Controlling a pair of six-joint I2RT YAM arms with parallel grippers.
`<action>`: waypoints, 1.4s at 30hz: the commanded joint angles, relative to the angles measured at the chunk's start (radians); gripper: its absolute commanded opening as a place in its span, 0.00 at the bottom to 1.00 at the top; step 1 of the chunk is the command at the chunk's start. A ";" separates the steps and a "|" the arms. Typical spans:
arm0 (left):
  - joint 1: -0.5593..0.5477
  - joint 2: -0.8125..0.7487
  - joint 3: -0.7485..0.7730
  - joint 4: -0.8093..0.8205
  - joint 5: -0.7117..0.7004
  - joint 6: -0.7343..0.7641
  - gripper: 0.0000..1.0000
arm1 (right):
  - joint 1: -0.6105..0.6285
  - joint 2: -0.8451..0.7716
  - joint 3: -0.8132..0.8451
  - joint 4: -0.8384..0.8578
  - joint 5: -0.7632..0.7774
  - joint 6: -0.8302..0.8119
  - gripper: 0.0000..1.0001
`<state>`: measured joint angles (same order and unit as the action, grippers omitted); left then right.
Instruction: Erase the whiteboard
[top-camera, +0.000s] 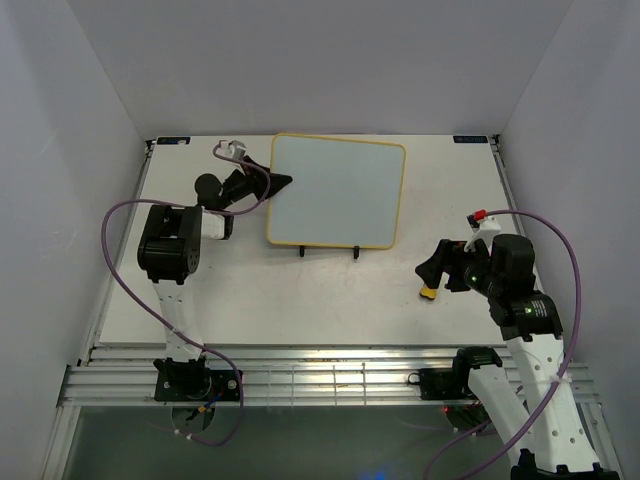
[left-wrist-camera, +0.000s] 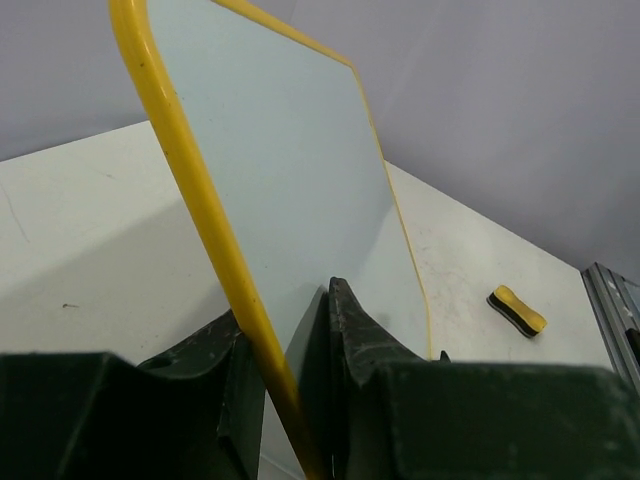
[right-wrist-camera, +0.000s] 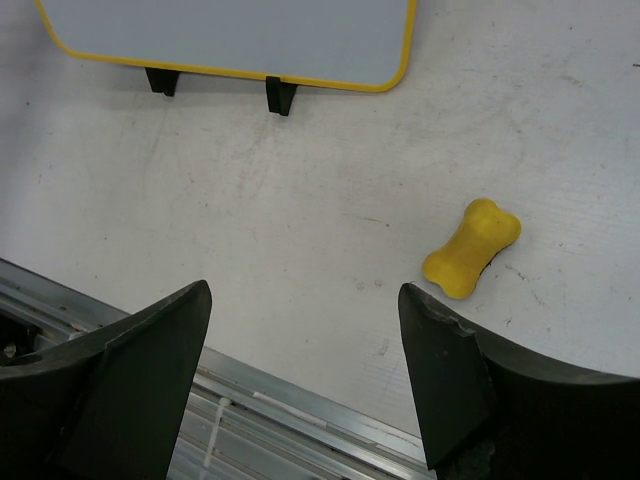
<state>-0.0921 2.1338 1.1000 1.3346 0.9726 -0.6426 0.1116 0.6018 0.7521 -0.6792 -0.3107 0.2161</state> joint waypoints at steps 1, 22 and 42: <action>0.031 0.046 0.046 0.328 0.161 0.391 0.00 | -0.004 -0.013 0.030 0.013 -0.015 -0.026 0.81; 0.064 0.212 0.215 0.342 0.259 0.459 0.00 | -0.006 0.000 0.056 0.041 -0.045 -0.037 0.80; 0.086 0.186 0.098 0.351 0.290 0.514 0.00 | -0.004 0.006 0.056 0.070 -0.087 -0.023 0.80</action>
<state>-0.0357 2.2917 1.2469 1.2701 1.1702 -0.6262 0.1116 0.6102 0.7712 -0.6601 -0.3706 0.1986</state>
